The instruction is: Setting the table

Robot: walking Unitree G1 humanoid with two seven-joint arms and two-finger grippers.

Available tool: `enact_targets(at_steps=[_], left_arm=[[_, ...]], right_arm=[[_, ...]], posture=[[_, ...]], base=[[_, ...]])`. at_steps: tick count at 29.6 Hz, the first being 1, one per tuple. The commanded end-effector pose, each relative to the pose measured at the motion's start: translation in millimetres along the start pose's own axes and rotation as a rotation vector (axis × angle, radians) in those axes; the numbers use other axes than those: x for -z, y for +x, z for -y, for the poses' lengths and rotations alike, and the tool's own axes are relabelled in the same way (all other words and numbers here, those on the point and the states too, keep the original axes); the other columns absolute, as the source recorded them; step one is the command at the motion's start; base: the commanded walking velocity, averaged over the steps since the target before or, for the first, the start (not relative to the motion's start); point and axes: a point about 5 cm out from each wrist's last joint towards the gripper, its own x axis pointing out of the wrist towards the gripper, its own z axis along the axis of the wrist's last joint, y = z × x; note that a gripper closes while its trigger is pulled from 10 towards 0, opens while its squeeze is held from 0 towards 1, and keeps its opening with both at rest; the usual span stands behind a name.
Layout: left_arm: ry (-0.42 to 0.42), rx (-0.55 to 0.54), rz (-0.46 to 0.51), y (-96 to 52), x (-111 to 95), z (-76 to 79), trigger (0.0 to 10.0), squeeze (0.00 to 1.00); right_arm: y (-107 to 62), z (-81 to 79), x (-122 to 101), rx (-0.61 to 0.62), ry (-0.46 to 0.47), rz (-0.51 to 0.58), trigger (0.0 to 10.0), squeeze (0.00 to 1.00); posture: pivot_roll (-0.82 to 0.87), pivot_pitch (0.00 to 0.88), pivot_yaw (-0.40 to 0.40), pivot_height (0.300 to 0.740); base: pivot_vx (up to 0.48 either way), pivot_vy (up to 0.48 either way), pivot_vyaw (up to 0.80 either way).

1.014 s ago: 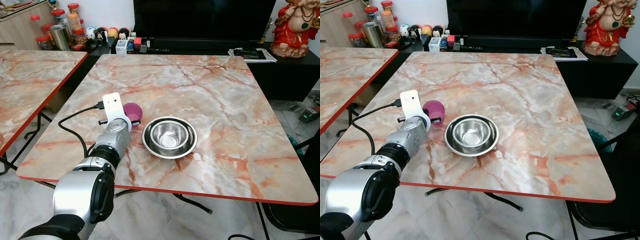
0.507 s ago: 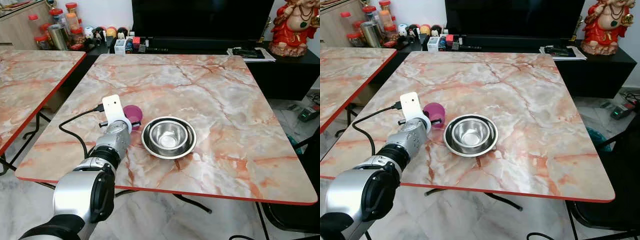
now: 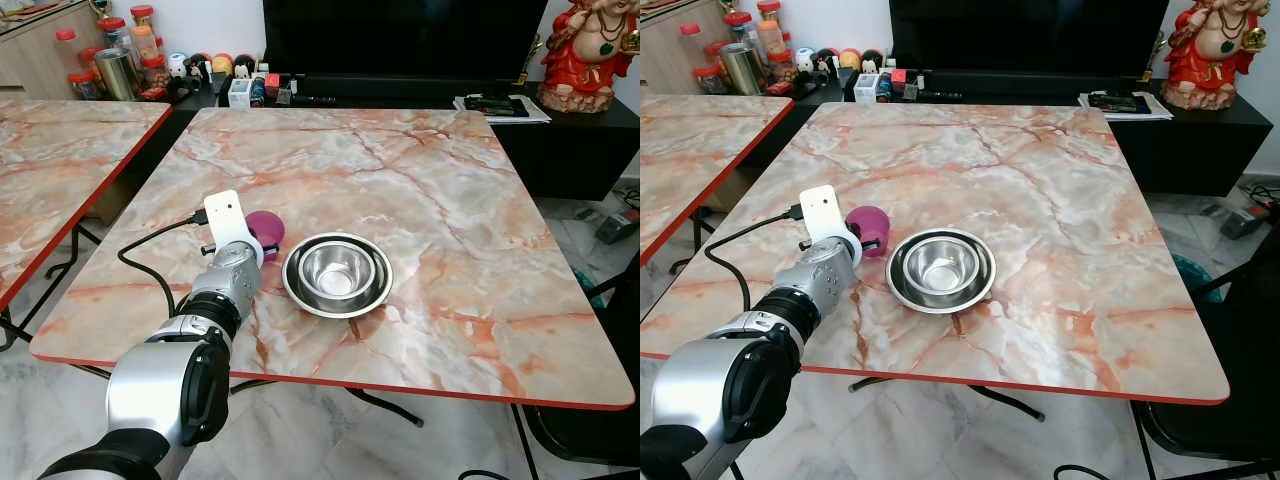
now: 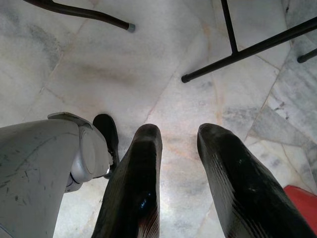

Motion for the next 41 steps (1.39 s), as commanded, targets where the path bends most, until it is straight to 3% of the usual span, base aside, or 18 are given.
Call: enact_targets(at_steps=[1, 3, 4, 5, 10, 11, 31, 35, 38, 39, 41], left_arm=[[-0.012, 0.003, 0.019, -0.5, -8, 5.8, 10.0, 0.0], [-0.014, 0.002, 0.025, -0.5, -9, 6.2, 10.0, 0.0], [-0.015, 0.005, 0.032, -0.5, -10, 6.6, 10.0, 0.76], [-0.018, 0.009, 0.036, -0.5, -11, 6.9, 10.0, 1.0], [-0.026, 0.017, 0.041, -0.6, -12, 7.7, 10.0, 1.0], [-0.028, 0.018, 0.042, -0.6, -12, 7.8, 10.0, 0.0], [-0.057, 0.041, 0.168, -2.1, -37, 11.2, 10.0, 0.0], [-0.031, 0.072, 0.345, -7.2, -59, 10.8, 10.0, 0.0], [0.044, 0.128, 0.51, -14.8, -71, 10.0, 10.0, 0.0], [0.109, 0.154, 0.584, -19.5, -68, 7.6, 10.0, 0.0], [0.137, 0.193, 0.62, -22.9, -62, 6.0, 10.0, 0.0]], right_arm=[[-0.1, 1.6, -1, 0.011, 0.013, 0.01, 10.0, 0.0], [-0.1, 1.6, -1, 0.012, 0.015, 0.011, 10.0, 0.0], [-0.1, 1.4, -1, 0.012, 0.017, 0.011, 10.0, 0.0], [-0.1, 1.2, -1, 0.012, 0.017, 0.011, 10.0, 0.0], [0.0, 0.8, -1, 0.011, 0.018, 0.011, 10.0, 0.0], [0.0, 0.8, -1, 0.011, 0.019, 0.011, 10.0, 0.0], [2.0, -2.4, -7, 0.007, 0.019, 0.019, 10.0, 0.0], [3.8, -5.9, -13, 0.0, 0.021, 0.028, 10.0, 0.0], [5.7, -9.7, -20, -0.005, 0.023, 0.04, 10.0, 0.0], [6.7, -11.7, -24, -0.011, 0.021, 0.05, 10.0, 0.0], [7.8, -14.0, -29, -0.017, 0.022, 0.06, 10.0, 0.0]], posture=[[-0.2, 0.0, 0.032, 0.74], [-0.2, 0.0, 0.032, 0.74], [-0.2, 0.0, 0.033, 0.74], [-0.2, 0.0, 0.033, 0.74], [-0.2, 0.0, 0.035, 0.74], [-0.2, 0.0, 0.035, 0.74], [-0.19, 0.0, 0.035, 0.74], [-0.19, 0.0, 0.037, 0.74], [-0.18, 0.0, 0.035, 0.74], [-0.18, 0.0, 0.034, 0.74], [-0.17, 0.0, 0.035, 0.74]], base=[[0.0, 0.0, 0.0], [0.0, 0.0, 0.0], [0.0, 0.0, 0.0], [0.0, 0.0, 0.0], [0.0, 0.0, 0.0], [0.0, 0.0, 0.0], [0.0, 0.0, 0.0], [0.0, 0.0, 0.0], [0.0, 0.0, 0.0], [0.0, 0.0, 0.0], [0.0, 0.0, 0.0]])
